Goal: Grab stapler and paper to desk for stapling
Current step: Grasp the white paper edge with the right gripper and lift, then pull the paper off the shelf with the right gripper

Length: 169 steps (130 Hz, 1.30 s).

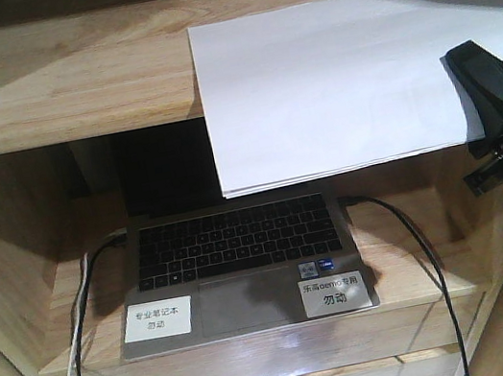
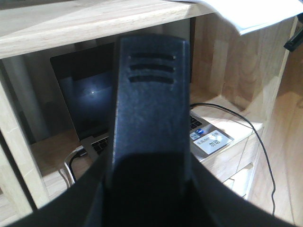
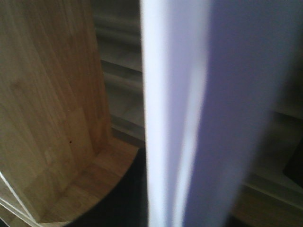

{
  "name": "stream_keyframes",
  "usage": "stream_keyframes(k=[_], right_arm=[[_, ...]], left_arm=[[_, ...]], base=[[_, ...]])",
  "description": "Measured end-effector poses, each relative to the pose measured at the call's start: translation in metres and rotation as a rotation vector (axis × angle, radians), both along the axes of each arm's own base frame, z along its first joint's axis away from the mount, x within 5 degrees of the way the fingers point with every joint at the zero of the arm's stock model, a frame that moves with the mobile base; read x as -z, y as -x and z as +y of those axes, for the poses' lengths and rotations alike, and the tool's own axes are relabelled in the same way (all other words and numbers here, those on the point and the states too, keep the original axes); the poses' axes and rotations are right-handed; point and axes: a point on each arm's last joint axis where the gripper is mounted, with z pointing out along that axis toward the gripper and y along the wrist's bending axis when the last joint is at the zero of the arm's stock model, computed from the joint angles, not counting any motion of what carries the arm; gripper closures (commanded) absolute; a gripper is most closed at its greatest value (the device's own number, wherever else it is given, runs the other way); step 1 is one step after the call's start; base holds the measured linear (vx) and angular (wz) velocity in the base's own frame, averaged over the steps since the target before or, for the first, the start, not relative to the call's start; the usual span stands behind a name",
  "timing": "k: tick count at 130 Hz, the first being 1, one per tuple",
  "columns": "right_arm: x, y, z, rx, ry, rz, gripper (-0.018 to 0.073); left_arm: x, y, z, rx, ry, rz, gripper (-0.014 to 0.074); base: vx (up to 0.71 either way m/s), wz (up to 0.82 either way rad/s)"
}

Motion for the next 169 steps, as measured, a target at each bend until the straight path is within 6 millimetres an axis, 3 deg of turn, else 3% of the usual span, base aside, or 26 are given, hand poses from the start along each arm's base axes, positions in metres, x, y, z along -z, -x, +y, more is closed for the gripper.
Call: stream_keyframes(k=[35, 65, 107, 132, 169], right_arm=[[-0.002, 0.001, 0.0, -0.003, -0.006, -0.005, 0.0569], [-0.017, 0.014, -0.006, -0.004, -0.037, -0.081, 0.0568], [-0.045, 0.046, -0.018, -0.01, -0.068, -0.262, 0.0568], [-0.061, 0.068, -0.038, 0.078, -0.045, -0.387, 0.0566], [-0.068, 0.099, -0.054, 0.165, 0.002, -0.43, 0.0566]], left_arm=[[0.0, 0.0, 0.0, 0.0, 0.0, 0.0, 0.0602], [0.0, 0.0, 0.0, 0.0, 0.0, 0.0, 0.0602], [0.0, 0.0, 0.0, 0.0, 0.0, 0.0, 0.0602], [0.0, 0.0, 0.0, 0.0, 0.0, 0.0, 0.0602], [0.0, 0.0, 0.0, 0.0, 0.0, 0.0, 0.0602]], base=[[0.0, 0.0], [0.0, 0.0], [0.0, 0.0], [0.0, 0.0], [0.0, 0.0]])
